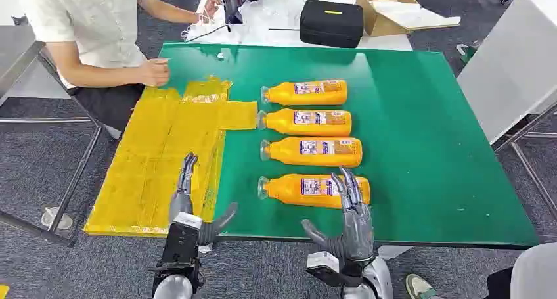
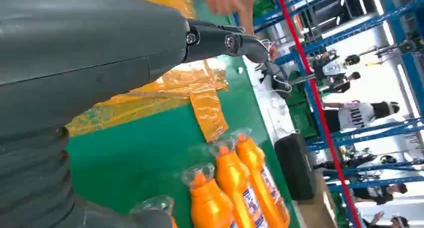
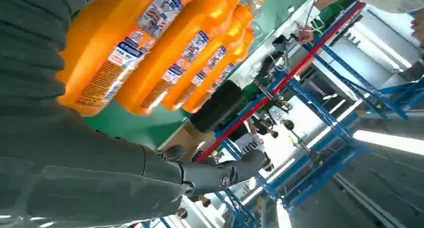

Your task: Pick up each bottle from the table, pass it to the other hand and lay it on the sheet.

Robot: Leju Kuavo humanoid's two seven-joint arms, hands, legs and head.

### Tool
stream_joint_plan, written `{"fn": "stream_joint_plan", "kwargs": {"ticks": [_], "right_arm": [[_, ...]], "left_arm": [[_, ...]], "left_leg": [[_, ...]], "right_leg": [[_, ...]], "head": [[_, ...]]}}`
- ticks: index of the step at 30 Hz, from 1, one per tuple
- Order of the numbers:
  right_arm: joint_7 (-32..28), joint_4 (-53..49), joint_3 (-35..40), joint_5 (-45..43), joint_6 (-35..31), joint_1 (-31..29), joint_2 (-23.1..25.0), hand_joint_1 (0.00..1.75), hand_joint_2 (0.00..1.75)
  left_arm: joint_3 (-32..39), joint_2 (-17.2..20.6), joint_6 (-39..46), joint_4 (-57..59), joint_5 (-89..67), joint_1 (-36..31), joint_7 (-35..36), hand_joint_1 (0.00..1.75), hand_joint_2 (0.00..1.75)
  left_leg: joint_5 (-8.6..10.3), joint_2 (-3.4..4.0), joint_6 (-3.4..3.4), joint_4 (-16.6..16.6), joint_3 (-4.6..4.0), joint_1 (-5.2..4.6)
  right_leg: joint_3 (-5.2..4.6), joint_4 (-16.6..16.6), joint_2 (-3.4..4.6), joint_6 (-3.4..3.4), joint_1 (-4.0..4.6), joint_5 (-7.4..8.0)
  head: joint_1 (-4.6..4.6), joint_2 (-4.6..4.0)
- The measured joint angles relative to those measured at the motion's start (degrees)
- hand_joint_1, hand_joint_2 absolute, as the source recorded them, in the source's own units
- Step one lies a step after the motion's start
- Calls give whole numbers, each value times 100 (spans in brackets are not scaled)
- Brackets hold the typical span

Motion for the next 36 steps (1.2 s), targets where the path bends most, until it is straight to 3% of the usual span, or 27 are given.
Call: {"fn": "stream_joint_plan", "kwargs": {"ticks": [1,2,4,5,7,8,14,15,29,36], "right_arm": [[2,11,-4,4,0,-1,-4,0,175],[24,28,-9,13,2,-1,-11,0,0],[90,48,-17,46,15,-2,-20,0,0],[129,61,-33,48,33,-4,-26,0,175],[199,74,-94,55,70,-21,-35,0,175],[254,81,-129,83,77,-39,-37,0,0],[986,426,-334,886,321,-289,-87,0,0],[1045,503,-337,993,330,-320,-98,0,175],[1631,1224,-310,1443,933,-773,-236,0,175],[2077,1436,-105,2094,1008,-1033,-409,0,175]], "left_arm": [[2,0,0,11,-4,0,4,0,175],[0,0,-8,30,-4,0,17,0,175],[0,2,-55,55,-4,0,42,0,175],[0,2,-59,66,-4,0,44,0,175],[2,2,-50,92,-2,-3,41,0,175],[4,2,-50,107,11,-3,37,0,175],[-28,-33,-170,231,11,-86,205,0,175],[-55,-42,-179,247,11,-110,214,0,175],[-275,-168,-304,352,444,-368,243,0,175],[-407,-177,-348,352,457,-496,262,0,175]], "left_leg": [[0,0,0,0,0,0],[0,0,0,0,0,0],[0,0,0,0,0,0],[0,0,0,0,0,0],[0,0,0,0,0,0],[0,0,0,0,0,0],[0,0,0,1,1,0],[2,-1,3,1,0,-1],[3,0,4,1,-3,-4],[4,0,5,2,-2,-5]], "right_leg": [[0,0,0,0,0,0],[0,0,0,0,0,0],[0,0,0,0,0,0],[0,0,0,0,0,0],[0,0,0,0,-1,0],[0,0,0,0,-1,0],[0,0,0,5,-1,4],[1,0,-1,6,-2,4],[0,0,0,7,-3,5],[0,0,1,10,-3,7]], "head": [[-2,0],[0,0],[-2,0],[0,0],[-2,0],[-2,0],[-2,0],[0,0],[0,0],[-2,0]]}}
